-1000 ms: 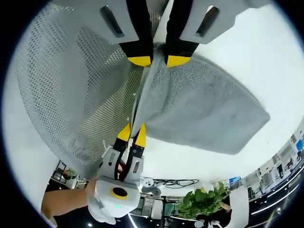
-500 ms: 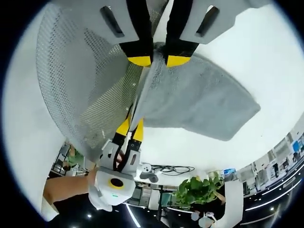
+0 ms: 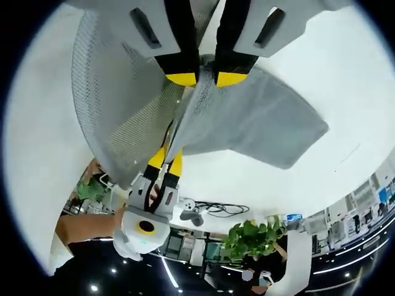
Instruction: Fold the towel on the table until its edges align and the towel forms a compact rectangular stack.
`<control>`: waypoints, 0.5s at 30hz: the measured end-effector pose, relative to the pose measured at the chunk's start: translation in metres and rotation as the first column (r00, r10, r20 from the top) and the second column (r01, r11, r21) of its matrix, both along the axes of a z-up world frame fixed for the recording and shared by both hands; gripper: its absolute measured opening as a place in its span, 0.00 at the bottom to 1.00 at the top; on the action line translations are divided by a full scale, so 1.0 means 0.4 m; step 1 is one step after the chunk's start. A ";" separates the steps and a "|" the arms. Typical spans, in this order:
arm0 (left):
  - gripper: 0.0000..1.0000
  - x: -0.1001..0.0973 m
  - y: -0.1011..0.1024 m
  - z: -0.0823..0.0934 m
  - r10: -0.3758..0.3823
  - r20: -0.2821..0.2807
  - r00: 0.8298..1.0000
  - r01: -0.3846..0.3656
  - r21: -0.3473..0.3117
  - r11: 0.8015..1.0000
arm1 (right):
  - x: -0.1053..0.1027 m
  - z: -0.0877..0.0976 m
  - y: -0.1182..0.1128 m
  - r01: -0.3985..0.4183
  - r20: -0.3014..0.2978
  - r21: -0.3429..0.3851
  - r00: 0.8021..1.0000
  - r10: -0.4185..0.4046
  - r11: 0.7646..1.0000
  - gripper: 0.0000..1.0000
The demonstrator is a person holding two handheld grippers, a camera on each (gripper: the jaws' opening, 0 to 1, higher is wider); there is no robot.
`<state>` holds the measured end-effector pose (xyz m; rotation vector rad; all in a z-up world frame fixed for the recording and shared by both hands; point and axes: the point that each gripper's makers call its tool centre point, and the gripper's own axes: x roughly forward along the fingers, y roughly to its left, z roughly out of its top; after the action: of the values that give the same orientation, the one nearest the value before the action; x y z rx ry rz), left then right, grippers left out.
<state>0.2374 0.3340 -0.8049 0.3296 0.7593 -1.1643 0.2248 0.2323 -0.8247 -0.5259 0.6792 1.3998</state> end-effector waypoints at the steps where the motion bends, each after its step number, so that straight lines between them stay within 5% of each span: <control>1: 0.09 0.006 0.000 0.005 0.002 0.001 1.000 -0.002 -0.003 1.000 | 0.004 0.004 0.000 0.002 0.000 0.002 1.000 -0.002 1.000 0.05; 15: 0.08 0.072 -0.001 0.069 0.031 0.050 0.998 -0.030 -0.032 0.999 | 0.055 0.075 0.003 0.039 -0.002 0.035 0.999 -0.039 0.999 0.05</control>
<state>0.2662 0.3337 -0.7772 0.3193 0.6997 -1.1338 0.2469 0.2334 -0.7948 -0.4814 0.6616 1.3735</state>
